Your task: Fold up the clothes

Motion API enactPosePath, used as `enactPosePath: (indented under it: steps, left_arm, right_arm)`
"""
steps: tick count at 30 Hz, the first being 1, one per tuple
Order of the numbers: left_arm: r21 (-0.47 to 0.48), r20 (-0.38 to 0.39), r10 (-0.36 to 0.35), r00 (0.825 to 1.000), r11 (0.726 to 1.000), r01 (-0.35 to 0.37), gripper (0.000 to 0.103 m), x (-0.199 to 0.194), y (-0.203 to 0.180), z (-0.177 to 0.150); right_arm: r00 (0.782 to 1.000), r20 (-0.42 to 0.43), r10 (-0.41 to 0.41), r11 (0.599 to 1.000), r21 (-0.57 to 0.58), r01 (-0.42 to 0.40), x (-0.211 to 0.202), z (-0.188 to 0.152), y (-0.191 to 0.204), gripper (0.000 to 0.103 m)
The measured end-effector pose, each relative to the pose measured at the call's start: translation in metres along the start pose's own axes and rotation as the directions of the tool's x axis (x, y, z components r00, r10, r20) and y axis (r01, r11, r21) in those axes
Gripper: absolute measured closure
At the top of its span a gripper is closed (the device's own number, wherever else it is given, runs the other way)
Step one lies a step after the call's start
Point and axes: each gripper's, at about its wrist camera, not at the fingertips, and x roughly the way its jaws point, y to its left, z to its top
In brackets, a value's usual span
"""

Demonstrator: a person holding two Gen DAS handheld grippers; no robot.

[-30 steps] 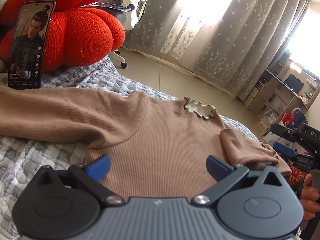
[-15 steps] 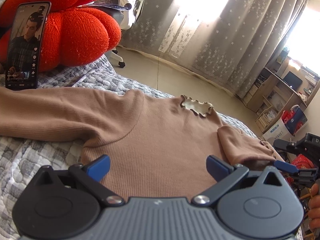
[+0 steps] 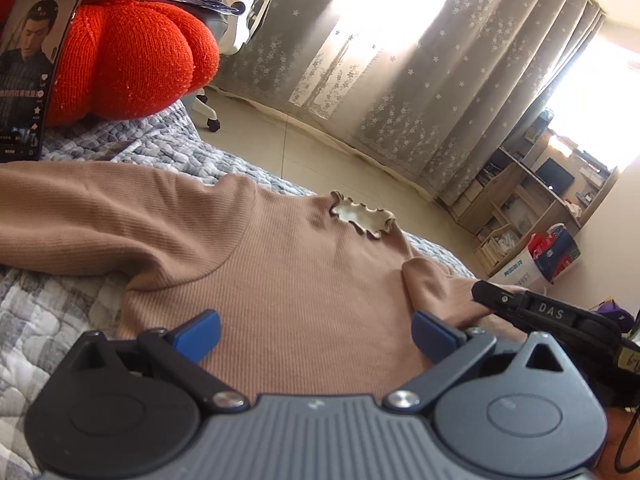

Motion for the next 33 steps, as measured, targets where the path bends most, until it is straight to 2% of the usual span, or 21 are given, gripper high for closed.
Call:
enactPosePath:
  steps: [4, 8, 12, 17, 22, 28, 33]
  left_arm:
    - [-0.061, 0.016, -0.075, 0.997, 0.995, 0.076, 0.001, 0.002, 0.005, 0.002]
    - [-0.124, 0.024, -0.101, 0.995, 0.987, 0.103, 0.001, 0.002, 0.013, 0.003]
    - [-0.158, 0.043, -0.116, 0.992, 0.980, 0.122, 0.001, 0.001, 0.019, 0.005]
    - [-0.216, 0.063, -0.146, 0.987, 0.964, 0.156, 0.001, 0.000, 0.028, 0.007]
    - [-0.252, 0.076, -0.163, 0.984, 0.951, 0.177, 0.001, 0.000, 0.033, 0.008]
    - [-0.262, 0.072, -0.160, 0.984, 0.949, 0.174, 0.003, 0.002, 0.036, 0.009]
    - [-0.276, 0.054, -0.148, 0.987, 0.948, 0.157, 0.013, 0.006, 0.037, 0.008]
  right_arm:
    - [0.998, 0.039, 0.040, 0.983, -0.183, -0.032, -0.008, -0.004, 0.025, 0.095]
    - [0.995, 0.029, 0.094, 0.945, -0.316, -0.080, -0.010, -0.013, 0.044, 0.095]
    - [0.989, -0.002, 0.145, 0.885, -0.446, -0.131, -0.014, -0.025, 0.061, 0.095]
    - [0.978, -0.076, 0.192, 0.776, -0.599, -0.198, -0.019, -0.045, 0.084, 0.095]
    - [0.969, -0.159, 0.187, 0.707, -0.664, -0.245, -0.013, -0.061, 0.094, 0.095]
    - [0.970, -0.182, 0.164, 0.685, -0.686, -0.245, -0.008, -0.070, 0.099, 0.093]
    - [0.975, -0.151, 0.166, 0.691, -0.687, -0.224, -0.011, -0.072, 0.100, 0.093]
